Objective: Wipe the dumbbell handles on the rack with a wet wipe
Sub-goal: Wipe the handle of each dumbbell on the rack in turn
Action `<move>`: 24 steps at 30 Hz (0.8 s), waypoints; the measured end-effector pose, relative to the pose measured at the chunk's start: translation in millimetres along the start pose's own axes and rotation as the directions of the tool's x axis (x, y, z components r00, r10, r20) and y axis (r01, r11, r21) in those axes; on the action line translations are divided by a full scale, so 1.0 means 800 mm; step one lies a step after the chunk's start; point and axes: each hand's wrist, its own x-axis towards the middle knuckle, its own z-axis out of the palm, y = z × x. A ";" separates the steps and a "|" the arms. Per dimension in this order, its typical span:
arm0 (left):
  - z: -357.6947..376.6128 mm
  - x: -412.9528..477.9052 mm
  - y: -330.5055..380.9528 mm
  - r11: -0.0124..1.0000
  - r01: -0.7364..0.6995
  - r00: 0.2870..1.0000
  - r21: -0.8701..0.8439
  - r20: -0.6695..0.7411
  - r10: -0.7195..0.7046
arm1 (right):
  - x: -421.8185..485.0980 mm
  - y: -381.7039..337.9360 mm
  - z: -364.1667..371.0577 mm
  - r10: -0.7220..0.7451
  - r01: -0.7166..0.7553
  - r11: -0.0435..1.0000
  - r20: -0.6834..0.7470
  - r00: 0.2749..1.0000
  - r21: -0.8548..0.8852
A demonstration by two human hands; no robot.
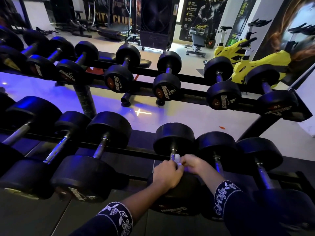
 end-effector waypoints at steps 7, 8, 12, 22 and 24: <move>-0.002 -0.002 0.001 1.000 -0.007 1.000 -0.008 -0.007 0.007 | 0.002 0.024 -0.004 -0.146 0.079 0.952 -0.212 0.966 -0.296; -0.001 -0.002 0.000 1.000 -0.006 1.000 -0.005 -0.008 0.006 | 0.005 0.020 -0.002 -0.185 0.096 0.943 -0.260 0.948 -0.320; 0.000 0.000 0.000 0.999 -0.009 1.000 -0.033 -0.005 0.009 | 0.014 -0.015 0.007 -0.313 0.169 0.912 -0.367 0.876 -0.374; 0.002 0.002 -0.002 1.000 -0.009 1.000 -0.028 -0.004 0.009 | 0.010 0.009 0.006 -0.316 0.128 0.785 -0.215 0.924 -0.606; 0.002 0.001 -0.001 1.000 -0.008 1.000 -0.014 -0.013 0.008 | 0.012 -0.002 0.008 -0.319 0.112 0.799 -0.257 0.912 -0.591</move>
